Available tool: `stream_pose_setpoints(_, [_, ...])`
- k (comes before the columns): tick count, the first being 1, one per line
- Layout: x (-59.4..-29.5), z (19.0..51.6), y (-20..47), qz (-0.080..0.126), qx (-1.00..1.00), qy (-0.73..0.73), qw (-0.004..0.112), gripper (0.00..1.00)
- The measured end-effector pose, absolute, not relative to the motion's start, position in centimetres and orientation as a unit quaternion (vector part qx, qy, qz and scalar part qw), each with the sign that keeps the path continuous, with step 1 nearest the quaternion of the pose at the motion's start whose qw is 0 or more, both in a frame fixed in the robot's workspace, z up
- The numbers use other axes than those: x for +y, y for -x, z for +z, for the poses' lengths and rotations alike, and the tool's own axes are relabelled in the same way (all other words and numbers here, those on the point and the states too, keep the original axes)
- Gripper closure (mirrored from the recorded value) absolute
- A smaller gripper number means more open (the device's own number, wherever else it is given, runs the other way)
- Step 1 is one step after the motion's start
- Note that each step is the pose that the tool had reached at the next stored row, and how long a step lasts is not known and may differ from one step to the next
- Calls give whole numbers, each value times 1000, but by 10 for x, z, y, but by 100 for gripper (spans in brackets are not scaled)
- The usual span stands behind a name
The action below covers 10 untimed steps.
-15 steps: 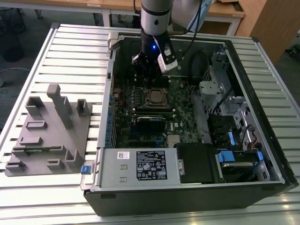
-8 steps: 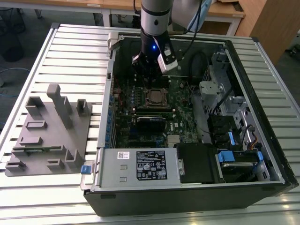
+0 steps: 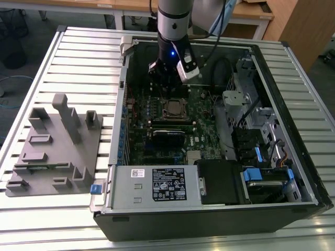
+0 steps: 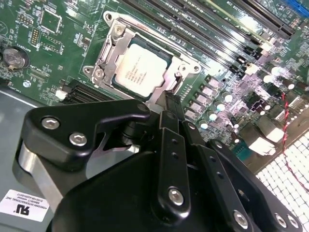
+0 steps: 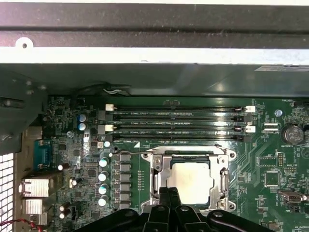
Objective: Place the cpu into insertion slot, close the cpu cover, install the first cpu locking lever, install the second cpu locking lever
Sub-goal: 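Close the cpu cover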
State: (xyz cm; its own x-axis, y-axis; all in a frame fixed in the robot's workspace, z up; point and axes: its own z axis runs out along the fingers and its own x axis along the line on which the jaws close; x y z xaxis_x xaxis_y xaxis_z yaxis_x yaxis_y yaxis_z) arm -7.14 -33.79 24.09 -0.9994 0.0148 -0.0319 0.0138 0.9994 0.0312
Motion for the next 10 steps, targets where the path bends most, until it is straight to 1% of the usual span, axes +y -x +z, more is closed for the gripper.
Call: stream_pose_setpoints(10, [-338, 241, 51, 15, 1000, -7, 16, 90])
